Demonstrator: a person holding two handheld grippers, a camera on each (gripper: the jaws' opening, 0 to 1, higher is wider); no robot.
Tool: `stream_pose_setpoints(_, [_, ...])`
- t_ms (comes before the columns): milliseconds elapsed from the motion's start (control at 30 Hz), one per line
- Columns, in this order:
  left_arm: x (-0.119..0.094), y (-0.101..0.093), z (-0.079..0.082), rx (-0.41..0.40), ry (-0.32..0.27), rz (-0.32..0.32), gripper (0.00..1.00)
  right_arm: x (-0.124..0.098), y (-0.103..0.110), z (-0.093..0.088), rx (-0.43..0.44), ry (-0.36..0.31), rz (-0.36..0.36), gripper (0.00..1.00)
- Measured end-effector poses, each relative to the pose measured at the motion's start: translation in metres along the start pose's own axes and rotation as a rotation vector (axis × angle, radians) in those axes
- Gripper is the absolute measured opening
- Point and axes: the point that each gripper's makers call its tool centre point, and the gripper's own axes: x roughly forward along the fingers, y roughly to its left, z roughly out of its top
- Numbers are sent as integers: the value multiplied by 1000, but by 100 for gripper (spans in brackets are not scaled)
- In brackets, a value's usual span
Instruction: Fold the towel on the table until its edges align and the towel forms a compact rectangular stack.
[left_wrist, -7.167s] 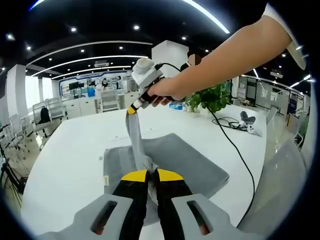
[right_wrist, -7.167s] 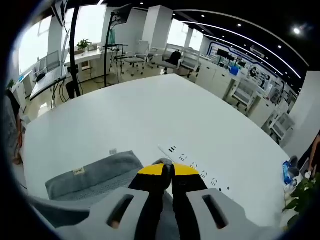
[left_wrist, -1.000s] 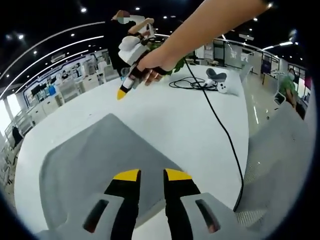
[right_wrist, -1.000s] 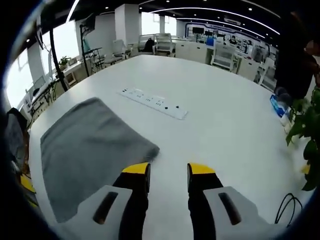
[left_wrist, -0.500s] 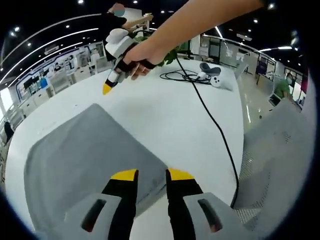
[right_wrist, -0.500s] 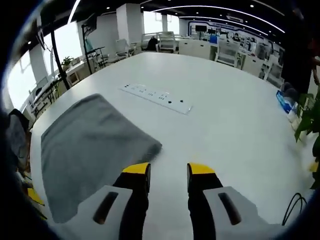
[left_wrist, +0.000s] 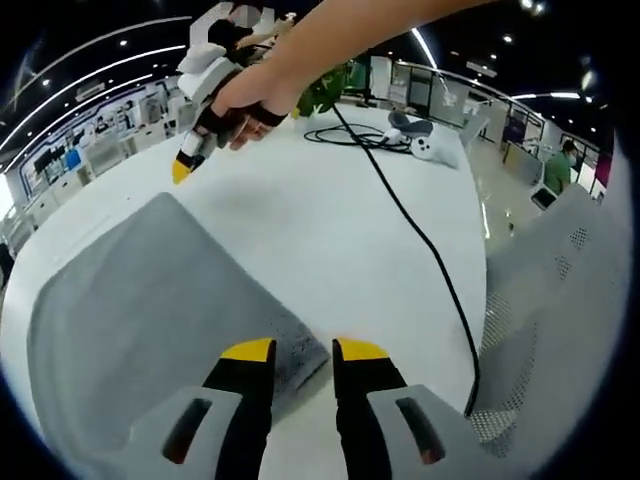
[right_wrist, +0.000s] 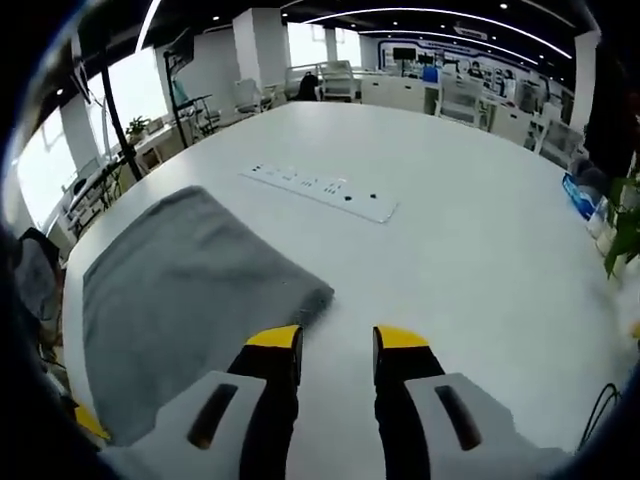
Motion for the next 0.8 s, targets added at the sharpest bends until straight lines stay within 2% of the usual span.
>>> stream_pose_setpoints(100, [3, -3, -4, -3, 14, -3, 22, 6, 2, -1, -2, 1, 8, 27])
stream_pose_setpoints(267, [8, -4, -10, 41, 39, 3, 20, 10, 7, -3, -1, 6, 19, 27])
stream_pose_setpoints(367, [8, -2, -8, 36, 37, 12, 19, 13, 7, -4, 7, 4, 21, 26])
stream_pose_setpoints(433, [7, -2, -8, 61, 40, 25, 17, 16, 7, -4, 14, 5, 23, 26])
stream_pose_setpoints(633, [9, 2, -8, 116, 44, 42, 7, 30, 10, -3, 19, 8, 32, 26])
stream_pose_setpoints(800, [8, -1, -7, 101, 49, 32, 6, 32, 14, -1, 22, 5, 34, 26])
